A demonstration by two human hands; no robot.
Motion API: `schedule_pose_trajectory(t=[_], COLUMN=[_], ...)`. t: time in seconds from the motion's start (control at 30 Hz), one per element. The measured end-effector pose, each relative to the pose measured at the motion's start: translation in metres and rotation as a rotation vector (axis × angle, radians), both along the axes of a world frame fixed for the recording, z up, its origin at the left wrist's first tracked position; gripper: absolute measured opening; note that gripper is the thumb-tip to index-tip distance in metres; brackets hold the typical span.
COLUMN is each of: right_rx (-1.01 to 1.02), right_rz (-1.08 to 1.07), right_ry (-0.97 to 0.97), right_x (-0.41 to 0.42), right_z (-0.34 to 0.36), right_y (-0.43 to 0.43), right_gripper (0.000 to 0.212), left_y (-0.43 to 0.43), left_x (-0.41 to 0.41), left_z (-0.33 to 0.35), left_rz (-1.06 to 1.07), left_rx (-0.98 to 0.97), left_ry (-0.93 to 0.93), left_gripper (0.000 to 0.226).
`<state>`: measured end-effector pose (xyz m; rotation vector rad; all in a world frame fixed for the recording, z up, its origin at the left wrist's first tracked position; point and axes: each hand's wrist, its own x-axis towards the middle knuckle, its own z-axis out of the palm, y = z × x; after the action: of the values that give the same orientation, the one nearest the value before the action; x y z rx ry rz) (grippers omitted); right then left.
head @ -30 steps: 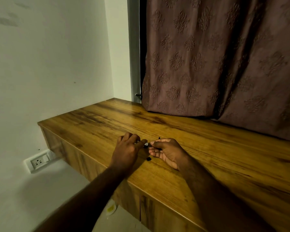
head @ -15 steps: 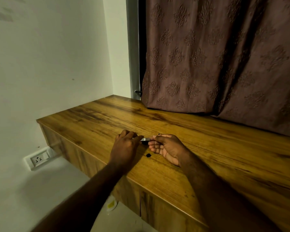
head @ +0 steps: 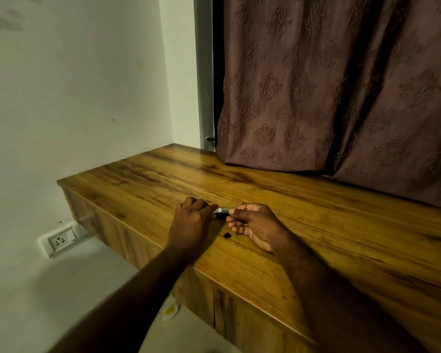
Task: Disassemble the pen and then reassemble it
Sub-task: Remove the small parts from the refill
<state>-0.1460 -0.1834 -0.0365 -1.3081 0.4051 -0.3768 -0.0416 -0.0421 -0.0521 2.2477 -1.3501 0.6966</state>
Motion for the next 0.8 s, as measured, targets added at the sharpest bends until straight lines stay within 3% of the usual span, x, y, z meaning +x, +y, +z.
schedule_pose_trajectory(t=[0.43,0.8], right_rx=[-0.186,-0.179], right_rz=[-0.134,-0.200], right_ry=[-0.022,-0.051], right_x=[0.000,-0.007], right_z=[0.000,0.004], right_y=[0.001,-0.009], right_gripper=[0.010,0.010], left_y=[0.001,0.002], left_x=[0.001,-0.001], left_z=[-0.002,0.002], left_rz=[0.006,0.018], left_rx=[-0.054,-0.061], left_ry=[0.033,0.048], left_gripper=[0.031,0.028])
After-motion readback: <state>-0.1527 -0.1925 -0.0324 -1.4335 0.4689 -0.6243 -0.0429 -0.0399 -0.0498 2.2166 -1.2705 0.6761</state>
